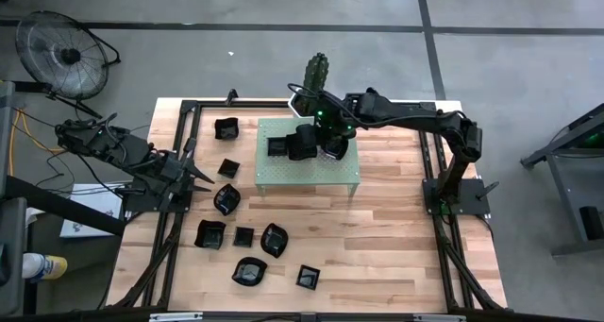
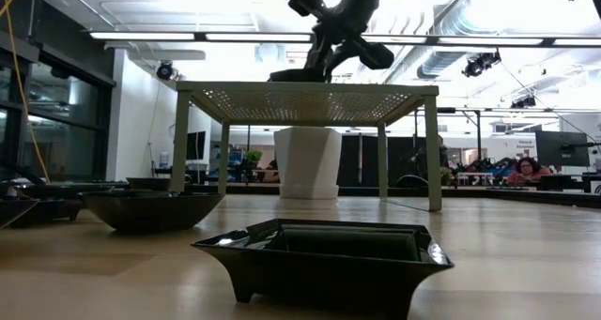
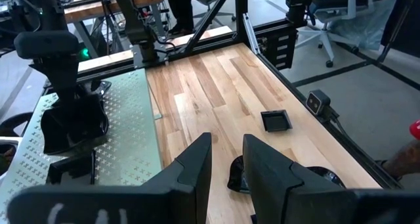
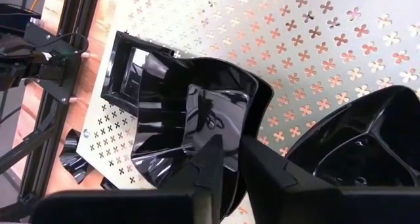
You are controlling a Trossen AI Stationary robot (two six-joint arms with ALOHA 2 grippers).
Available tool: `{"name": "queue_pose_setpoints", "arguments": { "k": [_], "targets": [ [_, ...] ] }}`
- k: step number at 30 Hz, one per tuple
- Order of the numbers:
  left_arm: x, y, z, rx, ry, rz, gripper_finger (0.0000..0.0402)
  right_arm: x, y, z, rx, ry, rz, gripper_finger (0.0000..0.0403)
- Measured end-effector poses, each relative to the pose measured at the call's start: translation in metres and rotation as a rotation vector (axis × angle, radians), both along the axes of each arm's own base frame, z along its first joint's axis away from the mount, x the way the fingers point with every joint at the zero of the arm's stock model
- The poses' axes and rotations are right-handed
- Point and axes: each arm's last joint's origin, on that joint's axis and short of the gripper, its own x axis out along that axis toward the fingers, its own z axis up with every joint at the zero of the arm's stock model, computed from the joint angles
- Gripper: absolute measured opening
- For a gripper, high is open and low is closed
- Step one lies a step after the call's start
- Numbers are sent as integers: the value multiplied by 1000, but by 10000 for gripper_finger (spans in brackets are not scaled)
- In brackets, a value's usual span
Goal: Pick & Place Mini shaped plates
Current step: Stack the distorted square plate on top of the distorted square plates on the shelf, then stack the square plate on top of the square plates on the shelf
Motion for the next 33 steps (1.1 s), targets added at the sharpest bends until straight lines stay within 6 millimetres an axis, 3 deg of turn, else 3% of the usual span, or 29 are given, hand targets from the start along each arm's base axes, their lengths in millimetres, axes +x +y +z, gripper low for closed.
{"name": "queue_pose_setpoints", "arguments": {
  "k": [7,16,25,33],
  "targets": [
    [0,0,0,-3,0,2,85,-5,1,6,-2,-5,8,101],
    [0,0,0,-7,2,3,85,-30,12,35,-45,-33,18,130],
    [0,0,-1,-11,10,5,85,-45,51,49,-62,1,115,130],
    [-1,0,-2,-11,27,8,85,-46,102,52,-138,10,175,130]
  ]
}}
